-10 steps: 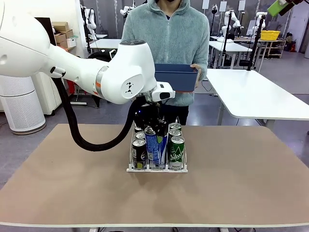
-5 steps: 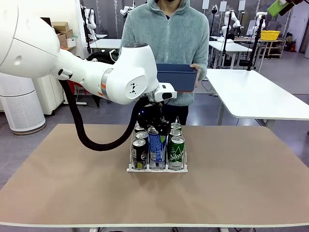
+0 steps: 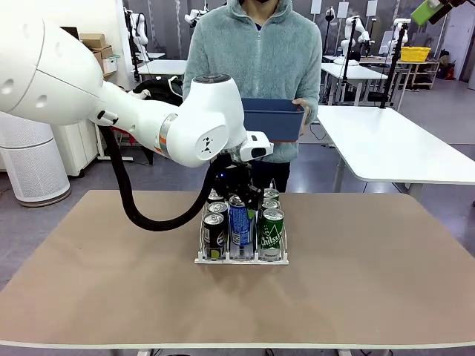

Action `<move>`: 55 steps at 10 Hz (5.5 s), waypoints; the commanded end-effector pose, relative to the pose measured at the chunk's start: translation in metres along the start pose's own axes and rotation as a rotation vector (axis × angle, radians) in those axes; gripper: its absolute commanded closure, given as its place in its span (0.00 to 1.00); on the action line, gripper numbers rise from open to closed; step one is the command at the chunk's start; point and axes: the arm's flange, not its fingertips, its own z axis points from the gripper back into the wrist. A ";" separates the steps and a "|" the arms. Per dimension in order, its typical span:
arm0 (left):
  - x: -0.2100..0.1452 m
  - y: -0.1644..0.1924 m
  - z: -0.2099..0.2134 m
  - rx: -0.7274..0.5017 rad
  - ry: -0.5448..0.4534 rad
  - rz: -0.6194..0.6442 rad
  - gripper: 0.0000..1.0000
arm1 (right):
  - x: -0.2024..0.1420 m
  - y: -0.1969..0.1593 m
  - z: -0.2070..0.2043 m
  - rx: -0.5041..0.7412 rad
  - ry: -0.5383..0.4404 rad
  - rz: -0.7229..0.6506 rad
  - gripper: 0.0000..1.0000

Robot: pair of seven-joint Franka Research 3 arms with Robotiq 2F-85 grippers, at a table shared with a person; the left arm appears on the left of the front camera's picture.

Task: Fill the beverage cans into the dispenser.
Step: Place the picked Ionic drink in the line of the Automatic Can Dispenser with the same cans.

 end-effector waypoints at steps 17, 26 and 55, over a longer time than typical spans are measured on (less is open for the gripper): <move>-0.004 -0.016 -0.029 0.024 0.030 -0.005 0.24 | -0.003 0.002 -0.002 0.010 0.001 0.006 0.00; -0.015 -0.031 0.013 0.112 -0.014 0.016 0.00 | -0.003 0.002 -0.002 0.010 0.001 0.006 0.00; -0.111 0.082 0.344 0.049 -0.191 -0.048 0.00 | -0.003 0.002 -0.002 0.010 0.001 0.006 0.00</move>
